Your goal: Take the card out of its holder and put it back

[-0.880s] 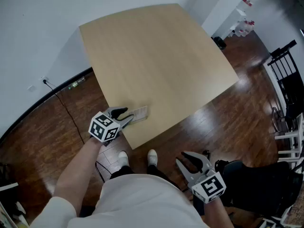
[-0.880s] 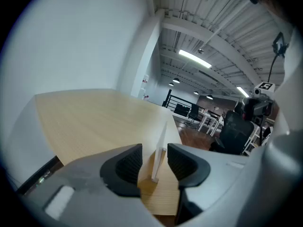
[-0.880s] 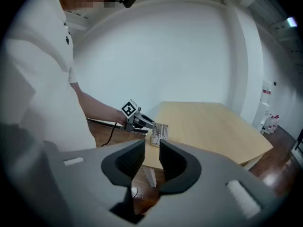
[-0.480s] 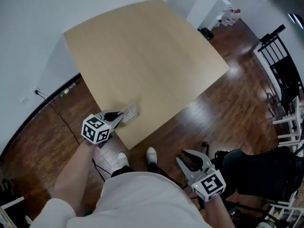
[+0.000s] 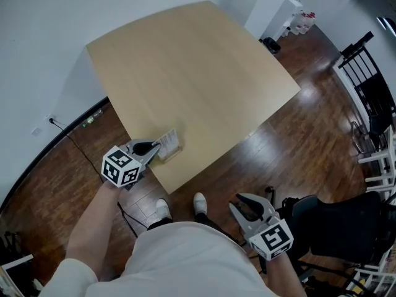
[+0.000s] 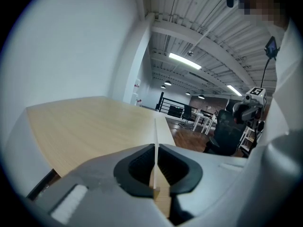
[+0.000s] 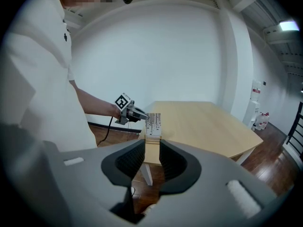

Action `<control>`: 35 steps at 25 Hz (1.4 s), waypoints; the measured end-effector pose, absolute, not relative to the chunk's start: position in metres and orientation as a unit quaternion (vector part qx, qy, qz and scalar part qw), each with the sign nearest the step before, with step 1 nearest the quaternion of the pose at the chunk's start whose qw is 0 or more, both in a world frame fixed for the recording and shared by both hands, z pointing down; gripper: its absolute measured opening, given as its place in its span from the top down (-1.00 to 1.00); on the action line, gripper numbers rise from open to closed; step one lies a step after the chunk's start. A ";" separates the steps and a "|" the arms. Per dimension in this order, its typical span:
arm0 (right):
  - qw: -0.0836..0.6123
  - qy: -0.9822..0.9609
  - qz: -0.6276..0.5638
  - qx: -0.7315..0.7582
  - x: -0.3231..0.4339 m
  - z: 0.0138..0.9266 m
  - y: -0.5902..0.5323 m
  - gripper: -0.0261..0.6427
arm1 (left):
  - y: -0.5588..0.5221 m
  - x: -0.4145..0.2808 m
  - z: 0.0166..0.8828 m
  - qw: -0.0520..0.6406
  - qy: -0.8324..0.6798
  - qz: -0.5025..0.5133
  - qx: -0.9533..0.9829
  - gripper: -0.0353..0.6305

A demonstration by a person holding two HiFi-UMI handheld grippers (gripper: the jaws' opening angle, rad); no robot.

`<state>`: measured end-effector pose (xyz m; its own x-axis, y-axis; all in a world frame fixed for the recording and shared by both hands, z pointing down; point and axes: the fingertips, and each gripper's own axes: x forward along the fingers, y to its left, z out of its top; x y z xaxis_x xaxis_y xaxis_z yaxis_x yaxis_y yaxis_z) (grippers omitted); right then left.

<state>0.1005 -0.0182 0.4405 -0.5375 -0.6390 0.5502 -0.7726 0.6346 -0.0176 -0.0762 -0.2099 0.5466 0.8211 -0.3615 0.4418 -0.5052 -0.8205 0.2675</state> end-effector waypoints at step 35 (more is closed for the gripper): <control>0.232 -0.954 0.070 0.179 0.049 0.439 -0.076 0.62 | -0.066 -0.241 0.427 0.168 -0.543 0.103 0.816 0.85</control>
<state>0.0493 -0.0760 0.4386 -0.8282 -0.3099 0.4669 -0.3743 0.9260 -0.0494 -0.2413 -0.0657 0.4266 0.3883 -0.8523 0.3503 -0.9214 -0.3526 0.1634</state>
